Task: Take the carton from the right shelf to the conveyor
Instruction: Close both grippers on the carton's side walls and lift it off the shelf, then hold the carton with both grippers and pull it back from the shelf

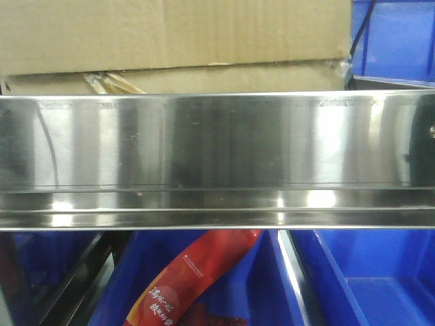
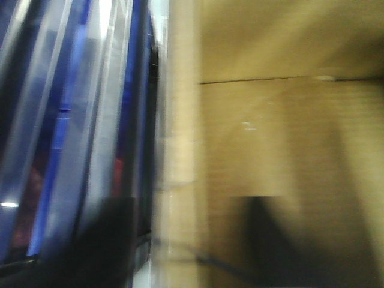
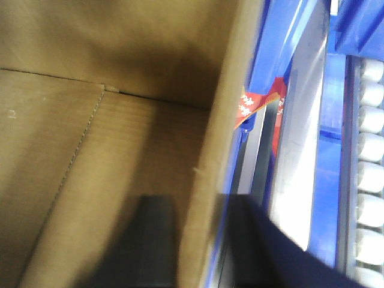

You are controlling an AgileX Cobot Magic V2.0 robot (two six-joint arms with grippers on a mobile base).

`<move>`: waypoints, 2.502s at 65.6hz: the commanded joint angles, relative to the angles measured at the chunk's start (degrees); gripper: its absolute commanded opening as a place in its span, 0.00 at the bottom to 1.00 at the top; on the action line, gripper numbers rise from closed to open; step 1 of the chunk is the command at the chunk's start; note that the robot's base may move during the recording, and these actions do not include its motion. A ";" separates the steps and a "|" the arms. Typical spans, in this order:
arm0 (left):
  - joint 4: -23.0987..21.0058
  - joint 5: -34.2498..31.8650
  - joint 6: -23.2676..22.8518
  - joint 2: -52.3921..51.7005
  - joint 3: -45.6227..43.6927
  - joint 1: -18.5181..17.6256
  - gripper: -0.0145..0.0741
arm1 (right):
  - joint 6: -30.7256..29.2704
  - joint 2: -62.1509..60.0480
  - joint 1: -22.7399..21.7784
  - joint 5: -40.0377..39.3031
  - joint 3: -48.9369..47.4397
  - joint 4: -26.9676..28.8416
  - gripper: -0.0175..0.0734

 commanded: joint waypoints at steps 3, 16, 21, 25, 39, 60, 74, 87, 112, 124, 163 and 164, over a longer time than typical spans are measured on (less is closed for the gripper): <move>-0.57 -0.29 -0.35 0.06 -0.43 0.04 0.12 | 0.00 -0.29 0.02 -0.72 -0.54 -0.52 0.12; -0.57 -0.29 -0.35 -0.18 -0.80 0.04 0.16 | 0.00 -1.32 0.02 -0.72 -0.54 -1.11 0.12; -0.57 0.11 -0.35 -0.99 -0.80 0.04 0.16 | 0.00 -2.46 0.02 -0.72 -0.54 -1.25 0.12; -0.83 0.11 -0.35 -2.50 -0.80 -0.09 0.16 | 0.00 -4.04 0.02 -0.72 -0.54 -1.25 0.12; -1.13 0.11 -0.35 -9.91 -0.80 -1.91 0.16 | 0.00 -10.95 0.02 -0.72 -0.54 -1.25 0.12; 3.56 0.11 -0.91 -18.61 1.76 -10.33 0.15 | 0.00 -23.61 2.37 -0.72 8.66 -2.68 0.12; 3.40 0.11 -4.01 -23.30 9.99 -16.83 0.15 | 0.00 -33.80 3.38 -0.72 24.67 -3.88 0.12; 3.40 0.11 -6.36 -27.30 18.36 -19.05 0.15 | 0.62 -39.91 3.38 -0.72 35.03 -3.88 0.12; 3.50 0.11 -6.47 -28.25 18.61 -19.05 0.15 | 0.62 -40.87 3.38 -0.72 37.17 -3.52 0.12; 3.50 0.11 -6.47 -28.27 18.61 -19.05 0.15 | 0.62 -40.87 3.38 -1.07 37.17 -3.41 0.12; 3.50 -0.88 -6.47 -28.27 18.61 -19.05 0.15 | 0.62 -40.87 3.38 -9.68 37.17 -3.41 0.12; 3.50 -1.01 -6.47 -28.27 18.61 -19.05 0.15 | 0.62 -40.87 3.38 -9.80 37.17 -3.41 0.12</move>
